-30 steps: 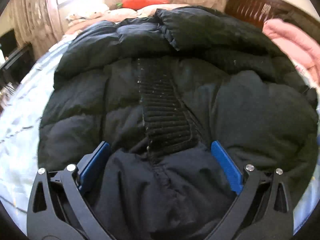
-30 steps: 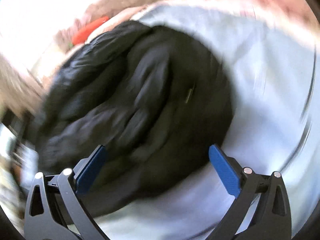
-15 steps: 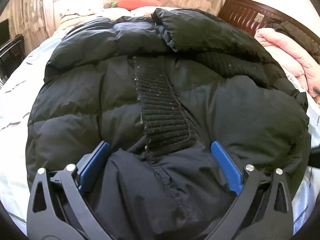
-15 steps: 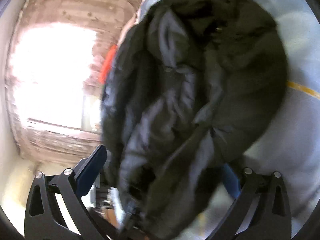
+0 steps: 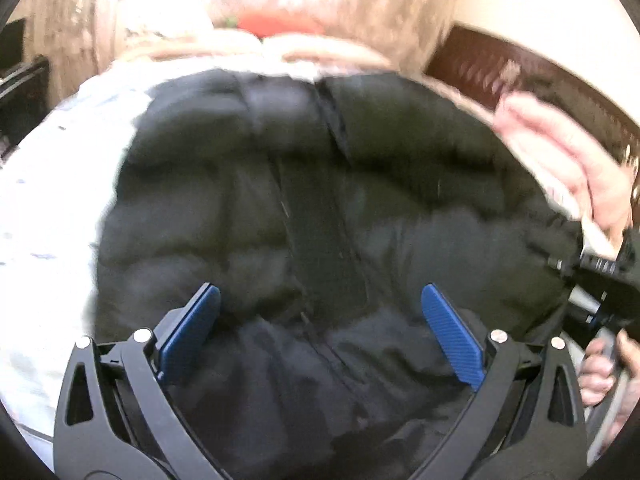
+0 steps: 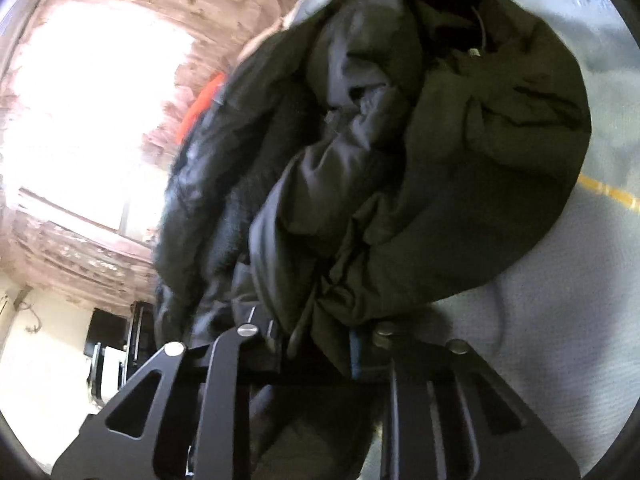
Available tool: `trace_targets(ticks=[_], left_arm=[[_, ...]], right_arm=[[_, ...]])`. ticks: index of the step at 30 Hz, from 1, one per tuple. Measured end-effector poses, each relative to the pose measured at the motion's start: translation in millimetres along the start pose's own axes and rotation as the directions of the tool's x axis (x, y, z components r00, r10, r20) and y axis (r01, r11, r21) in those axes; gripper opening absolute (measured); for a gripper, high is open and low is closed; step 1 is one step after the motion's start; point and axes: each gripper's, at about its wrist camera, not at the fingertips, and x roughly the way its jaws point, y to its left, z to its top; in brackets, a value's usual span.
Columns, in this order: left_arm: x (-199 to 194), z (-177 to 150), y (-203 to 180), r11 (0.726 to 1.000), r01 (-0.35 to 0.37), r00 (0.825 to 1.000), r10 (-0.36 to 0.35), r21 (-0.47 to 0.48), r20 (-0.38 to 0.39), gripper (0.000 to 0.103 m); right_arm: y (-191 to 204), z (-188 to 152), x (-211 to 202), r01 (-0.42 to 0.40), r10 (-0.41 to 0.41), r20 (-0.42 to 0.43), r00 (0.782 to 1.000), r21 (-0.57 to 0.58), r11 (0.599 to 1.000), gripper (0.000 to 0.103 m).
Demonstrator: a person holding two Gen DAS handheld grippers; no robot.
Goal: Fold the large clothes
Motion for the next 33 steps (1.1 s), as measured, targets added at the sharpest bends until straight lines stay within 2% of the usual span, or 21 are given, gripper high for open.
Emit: trace_targets(ticks=[4, 6, 8, 10, 11, 13, 14, 16, 19, 22, 23, 24, 26, 27, 28, 31, 33], left_arm=[[-18, 41, 6, 1.0, -0.003, 0.999, 0.002, 0.024, 0.051, 0.101], [-17, 77, -1, 0.997, 0.003, 0.997, -0.009, 0.071, 0.08, 0.101], [0, 116, -16, 0.989, -0.034, 0.997, 0.024, 0.144, 0.069, 0.101], [31, 157, -30, 0.978, -0.094, 0.995, 0.087, 0.185, 0.047, 0.101], [49, 175, -37, 0.967, -0.154, 0.988, 0.154, 0.202, 0.015, 0.101], [54, 187, -45, 0.957, -0.209, 0.977, 0.211, 0.204, 0.01, 0.101], [40, 185, -49, 0.968, -0.182, 0.983, 0.179, 0.176, 0.035, 0.101], [12, 165, -52, 0.987, -0.103, 0.993, 0.096, 0.123, 0.064, 0.101], [-28, 96, -55, 0.999, 0.016, 0.999, -0.017, 0.031, 0.03, 0.101], [-50, 19, -48, 0.994, 0.048, 0.995, -0.056, -0.1, -0.078, 0.101], [-55, -11, -43, 0.986, 0.032, 0.988, -0.055, -0.164, -0.143, 0.101], [-60, -29, -41, 0.981, -0.011, 0.983, -0.025, -0.194, -0.182, 0.101], [-71, -63, -39, 0.97, -0.086, 0.972, 0.032, -0.227, -0.232, 0.101], [-74, -71, -39, 0.965, -0.098, 0.969, 0.038, -0.242, -0.242, 0.101], [-76, -78, -38, 0.957, -0.102, 0.967, 0.031, -0.271, -0.252, 0.101], [-75, -97, -37, 0.926, -0.059, 0.961, -0.049, -0.374, -0.271, 0.101], [-72, -107, -36, 0.904, -0.025, 0.964, -0.091, -0.427, -0.248, 0.101]], right_arm=[[42, 14, -10, -0.035, 0.039, 0.018, 0.999, -0.211, 0.977, 0.021], [49, 24, -11, -0.077, 0.077, -0.012, 0.997, -0.211, 0.974, 0.02], [47, 28, -9, -0.099, 0.095, -0.032, 0.995, -0.201, 0.975, 0.02], [49, 31, -2, -0.117, 0.109, -0.049, 0.993, -0.2, 0.973, 0.02], [50, 35, 0, -0.129, 0.119, -0.063, 0.991, -0.204, 0.97, 0.02], [49, 42, -4, -0.148, 0.134, -0.082, 0.988, -0.208, 0.967, 0.02], [50, 46, -4, -0.155, 0.136, -0.099, 0.986, -0.215, 0.964, 0.02], [54, 51, -1, -0.156, 0.127, -0.132, 0.983, -0.237, 0.959, 0.02], [51, 51, 2, -0.149, 0.107, -0.179, 0.978, -0.236, 0.96, 0.02], [38, 41, -2, -0.141, 0.093, -0.217, 0.972, -0.219, 0.966, 0.02], [33, 37, -5, -0.132, 0.08, -0.222, 0.972, -0.231, 0.964, 0.02], [28, 32, -8, -0.12, 0.064, -0.224, 0.972, -0.244, 0.962, 0.02], [17, 27, -11, -0.104, 0.046, -0.238, 0.97, -0.24, 0.965, 0.02], [11, 25, -11, -0.103, 0.045, -0.248, 0.968, -0.226, 0.969, 0.02], [8, 26, -12, -0.101, 0.043, -0.255, 0.966, -0.22, 0.97, 0.02], [0, 22, -17, -0.093, 0.028, -0.266, 0.964, -0.235, 0.968, 0.02], [-4, 19, -17, -0.091, 0.022, -0.273, 0.962, -0.241, 0.966, 0.02]])
